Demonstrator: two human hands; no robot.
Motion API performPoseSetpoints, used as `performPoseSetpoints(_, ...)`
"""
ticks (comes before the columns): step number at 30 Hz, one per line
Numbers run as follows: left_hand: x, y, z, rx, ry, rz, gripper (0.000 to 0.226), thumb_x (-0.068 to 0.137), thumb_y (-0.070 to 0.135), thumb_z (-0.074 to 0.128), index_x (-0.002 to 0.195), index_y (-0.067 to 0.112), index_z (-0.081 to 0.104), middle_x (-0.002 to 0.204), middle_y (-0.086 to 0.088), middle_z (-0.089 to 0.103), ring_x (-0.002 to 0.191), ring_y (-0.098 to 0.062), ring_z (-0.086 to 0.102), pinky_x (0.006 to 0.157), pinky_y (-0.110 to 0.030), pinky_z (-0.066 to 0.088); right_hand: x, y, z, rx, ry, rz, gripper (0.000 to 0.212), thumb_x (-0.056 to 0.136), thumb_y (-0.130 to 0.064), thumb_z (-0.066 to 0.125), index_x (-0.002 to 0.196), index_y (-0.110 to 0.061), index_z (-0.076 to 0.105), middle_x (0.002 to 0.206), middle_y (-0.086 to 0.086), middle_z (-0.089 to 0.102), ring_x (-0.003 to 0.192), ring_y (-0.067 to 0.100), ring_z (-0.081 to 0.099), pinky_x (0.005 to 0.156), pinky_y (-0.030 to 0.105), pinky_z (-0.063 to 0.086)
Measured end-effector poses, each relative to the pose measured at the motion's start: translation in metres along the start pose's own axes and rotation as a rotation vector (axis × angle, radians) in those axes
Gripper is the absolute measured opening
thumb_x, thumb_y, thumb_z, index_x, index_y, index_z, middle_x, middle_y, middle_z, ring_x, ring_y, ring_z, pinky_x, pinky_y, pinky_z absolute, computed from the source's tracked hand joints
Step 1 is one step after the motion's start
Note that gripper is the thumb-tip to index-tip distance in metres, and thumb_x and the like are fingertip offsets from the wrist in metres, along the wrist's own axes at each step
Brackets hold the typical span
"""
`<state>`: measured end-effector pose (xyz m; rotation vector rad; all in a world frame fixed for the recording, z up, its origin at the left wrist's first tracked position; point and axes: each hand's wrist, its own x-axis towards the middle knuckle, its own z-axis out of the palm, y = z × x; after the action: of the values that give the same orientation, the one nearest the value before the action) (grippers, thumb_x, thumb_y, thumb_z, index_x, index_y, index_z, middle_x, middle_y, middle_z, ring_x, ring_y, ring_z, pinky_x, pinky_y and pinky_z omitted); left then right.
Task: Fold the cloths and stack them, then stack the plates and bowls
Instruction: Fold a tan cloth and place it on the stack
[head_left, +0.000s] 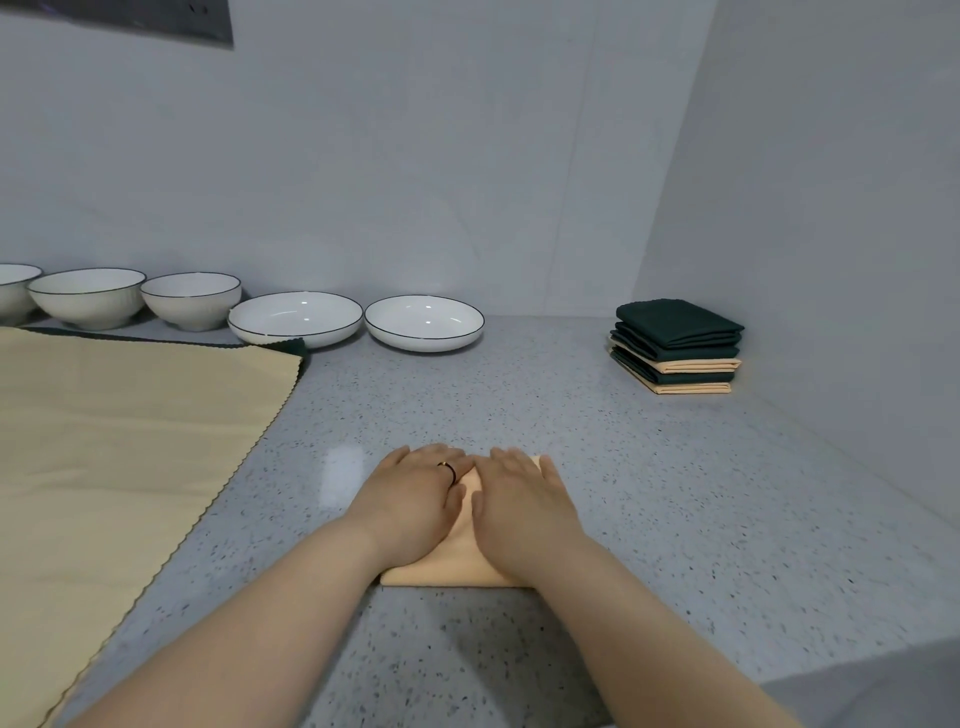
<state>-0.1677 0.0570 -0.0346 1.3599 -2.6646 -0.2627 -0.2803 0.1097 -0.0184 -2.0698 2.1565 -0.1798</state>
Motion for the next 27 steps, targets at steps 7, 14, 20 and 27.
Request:
performPoseSetpoints(7, -0.004, -0.002, -0.002, 0.020, -0.107, -0.095, 0.051, 0.101, 0.033, 0.015, 0.149, 0.022, 0.002, 0.157, 0.007, 0.000, 0.144, -0.007, -0.005, 0.116, -0.029, -0.004, 0.004, 0.011, 0.008, 0.000, -0.144, 0.018, 0.060, 0.099, -0.044, 0.016, 0.148, -0.014, -0.001, 0.157, 0.001, -0.007, 0.144, 0.013, -0.011, 0.116, 0.035, -0.011)
performPoseSetpoints(14, -0.007, 0.000, -0.006, 0.060, -0.190, -0.102, 0.053, 0.101, 0.035, 0.012, 0.148, 0.018, -0.006, 0.157, 0.004, -0.009, 0.144, -0.009, -0.011, 0.116, -0.031, -0.007, -0.005, 0.022, 0.008, -0.012, -0.150, 0.068, 0.066, 0.097, -0.049, 0.016, 0.148, -0.013, -0.006, 0.156, 0.000, -0.013, 0.143, 0.012, -0.016, 0.115, 0.035, -0.013)
performPoseSetpoints(20, -0.011, 0.002, -0.007, 0.083, -0.203, -0.089, 0.054, 0.101, 0.036, 0.012, 0.148, 0.018, -0.007, 0.157, 0.004, -0.008, 0.144, -0.010, -0.009, 0.117, -0.031, -0.006, -0.014, 0.024, 0.009, 0.019, -0.147, 0.059, 0.067, 0.097, -0.048, 0.017, 0.148, -0.011, -0.007, 0.156, 0.002, -0.015, 0.143, 0.013, -0.017, 0.115, 0.030, -0.012)
performPoseSetpoints(27, -0.015, 0.011, -0.029, 0.199, -0.176, -0.038, 0.053, 0.094, 0.045, 0.039, 0.141, 0.019, 0.033, 0.143, 0.003, 0.036, 0.130, -0.017, 0.034, 0.103, -0.028, 0.032, -0.031, 0.028, 0.007, 0.059, -0.146, -0.039, 0.069, 0.095, -0.052, 0.019, 0.148, -0.014, -0.002, 0.156, -0.002, -0.012, 0.143, 0.010, -0.014, 0.114, 0.025, -0.008)
